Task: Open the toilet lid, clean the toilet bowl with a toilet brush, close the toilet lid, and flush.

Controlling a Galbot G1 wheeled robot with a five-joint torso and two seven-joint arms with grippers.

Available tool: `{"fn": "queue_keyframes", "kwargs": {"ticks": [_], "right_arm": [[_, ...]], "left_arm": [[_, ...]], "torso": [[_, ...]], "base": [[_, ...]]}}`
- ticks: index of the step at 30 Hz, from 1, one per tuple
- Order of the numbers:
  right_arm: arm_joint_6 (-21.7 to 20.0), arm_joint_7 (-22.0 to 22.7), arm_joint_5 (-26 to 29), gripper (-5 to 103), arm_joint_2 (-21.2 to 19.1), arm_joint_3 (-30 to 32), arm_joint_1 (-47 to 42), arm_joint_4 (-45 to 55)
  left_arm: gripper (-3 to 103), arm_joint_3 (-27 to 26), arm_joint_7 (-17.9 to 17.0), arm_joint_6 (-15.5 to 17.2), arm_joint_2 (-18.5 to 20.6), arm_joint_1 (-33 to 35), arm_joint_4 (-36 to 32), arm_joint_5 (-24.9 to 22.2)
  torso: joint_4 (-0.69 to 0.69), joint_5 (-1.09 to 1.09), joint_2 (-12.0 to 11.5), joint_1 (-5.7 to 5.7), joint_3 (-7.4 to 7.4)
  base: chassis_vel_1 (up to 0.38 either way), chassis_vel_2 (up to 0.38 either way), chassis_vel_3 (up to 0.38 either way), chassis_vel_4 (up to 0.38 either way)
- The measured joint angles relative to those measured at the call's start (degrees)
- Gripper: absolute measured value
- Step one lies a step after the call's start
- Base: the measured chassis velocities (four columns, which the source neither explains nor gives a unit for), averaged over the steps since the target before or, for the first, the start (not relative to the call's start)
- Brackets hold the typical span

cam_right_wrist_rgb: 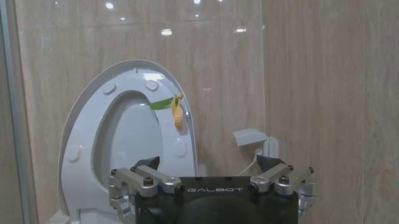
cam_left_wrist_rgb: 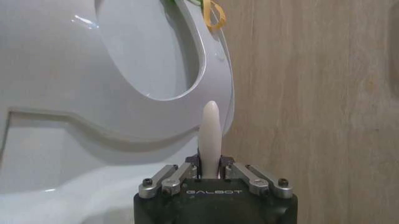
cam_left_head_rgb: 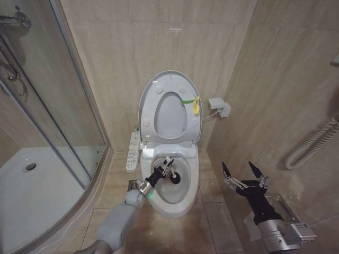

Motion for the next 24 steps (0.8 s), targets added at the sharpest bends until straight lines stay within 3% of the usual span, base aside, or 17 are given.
{"fn": "queue_keyframes", "kwargs": {"ticks": [5, 10, 13, 16, 19, 24], "right_arm": [[0.0, 0.0, 0.0, 100, 0.0, 0.0, 0.0, 0.0], [0.0, 0.0, 0.0, 100, 0.0, 0.0, 0.0, 0.0], [0.0, 0.0, 0.0, 100, 0.0, 0.0, 0.0, 0.0], [0.0, 0.0, 0.0, 100, 0.0, 0.0, 0.0, 0.0], [0.0, 0.0, 0.0, 100, 0.0, 0.0, 0.0, 0.0], [0.0, 0.0, 0.0, 100, 0.0, 0.0, 0.0, 0.0]], "left_arm": [[20, 0.4, -1.1, 0.5, 0.4, -0.9, -3.3, 0.2], [20, 0.2, -1.7, 0.9, -0.9, -2.2, -2.2, 1.0], [19, -0.8, -1.8, -0.1, -1.2, -2.1, 0.3, 5.9], [19, -0.9, -1.8, -0.2, -0.6, -1.3, 0.7, 7.2], [19, -0.9, -1.7, -0.2, -0.5, -0.9, 1.0, 6.6], [19, 0.4, -0.7, 0.2, -2.0, -0.6, -1.2, 1.2]], "torso": [[-0.06, 0.00, 0.0, 0.00, 0.01], [-0.07, -0.01, 0.0, 0.01, 0.01], [-0.03, 0.00, 0.0, 0.01, 0.01], [-0.01, 0.00, 0.0, 0.00, 0.01], [0.00, 0.01, 0.0, 0.00, 0.01], [-0.05, 0.00, 0.0, 0.00, 0.01]], "base": [[0.000, 0.000, 0.000, 0.000], [0.000, 0.000, 0.000, 0.000], [0.000, 0.000, 0.000, 0.000], [0.000, 0.000, 0.000, 0.000], [0.000, 0.000, 0.000, 0.000], [0.000, 0.000, 0.000, 0.000]]}}
